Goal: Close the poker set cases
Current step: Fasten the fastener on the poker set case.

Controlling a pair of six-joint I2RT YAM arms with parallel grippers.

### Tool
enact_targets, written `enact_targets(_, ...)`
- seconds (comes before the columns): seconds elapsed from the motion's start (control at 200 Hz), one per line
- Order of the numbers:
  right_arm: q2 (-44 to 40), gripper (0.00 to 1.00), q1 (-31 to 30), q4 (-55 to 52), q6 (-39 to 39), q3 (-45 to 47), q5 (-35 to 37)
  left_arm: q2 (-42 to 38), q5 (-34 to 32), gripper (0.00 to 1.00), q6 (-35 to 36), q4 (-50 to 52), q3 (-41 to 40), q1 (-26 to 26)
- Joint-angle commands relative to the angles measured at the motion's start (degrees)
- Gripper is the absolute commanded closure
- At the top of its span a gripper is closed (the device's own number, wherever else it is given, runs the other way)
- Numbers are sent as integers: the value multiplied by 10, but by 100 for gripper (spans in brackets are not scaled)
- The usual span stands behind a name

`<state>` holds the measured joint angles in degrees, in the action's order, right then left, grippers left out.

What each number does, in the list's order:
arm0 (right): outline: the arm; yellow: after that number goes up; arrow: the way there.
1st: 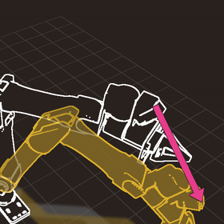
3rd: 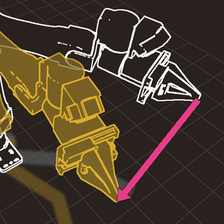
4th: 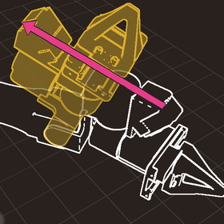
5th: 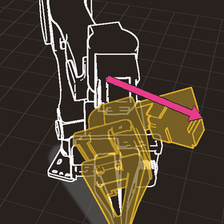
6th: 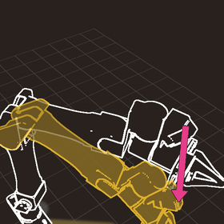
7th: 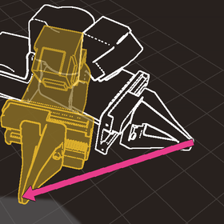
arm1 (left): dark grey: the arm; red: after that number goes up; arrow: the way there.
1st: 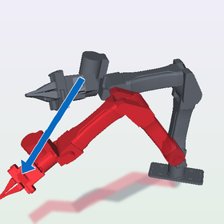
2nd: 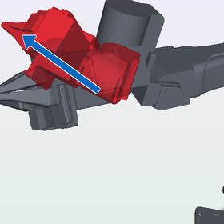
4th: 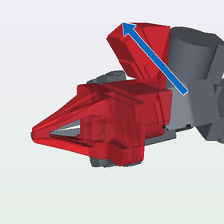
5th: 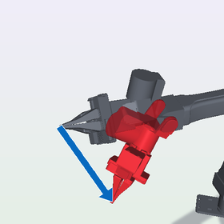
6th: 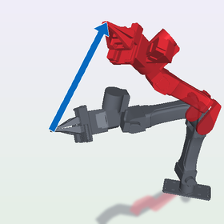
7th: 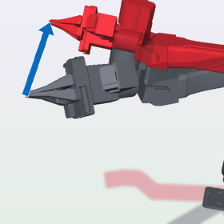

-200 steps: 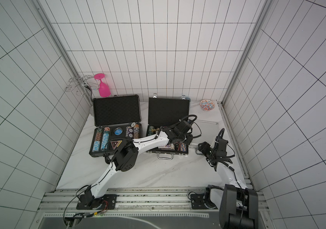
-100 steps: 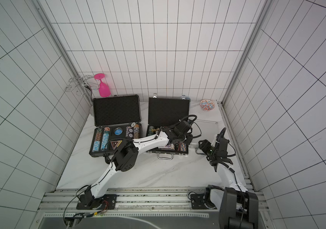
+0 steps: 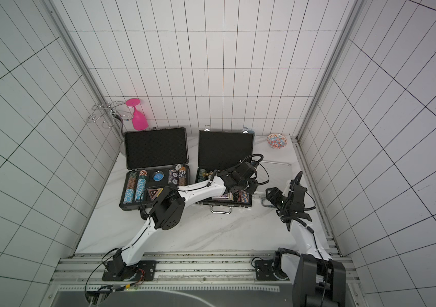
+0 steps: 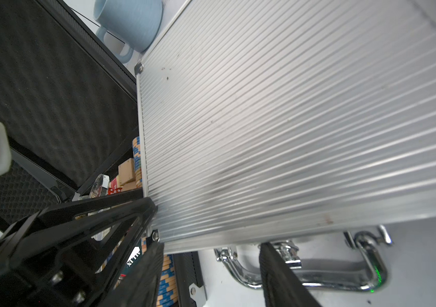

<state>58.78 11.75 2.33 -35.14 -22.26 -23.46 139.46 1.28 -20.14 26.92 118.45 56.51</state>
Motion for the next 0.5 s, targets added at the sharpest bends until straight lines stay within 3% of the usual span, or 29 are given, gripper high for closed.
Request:
enact_targets(0.0, -20, 42, 4, -43, 10, -40, 28, 37, -13, 70, 2, 129, -33, -3)
enact_targets(0.21, -27, 49, 4, -86, 10, -36, 41, 40, -11, 70, 3, 130, -32, -2)
enact_targets(0.345, -20, 63, 4, -70, 10, -28, 38, 36, -4, 70, 4, 129, -25, -1)
enact_targets(0.495, -26, 65, 3, -70, 13, -19, 54, 16, -5, 70, 5, 125, -16, 0)
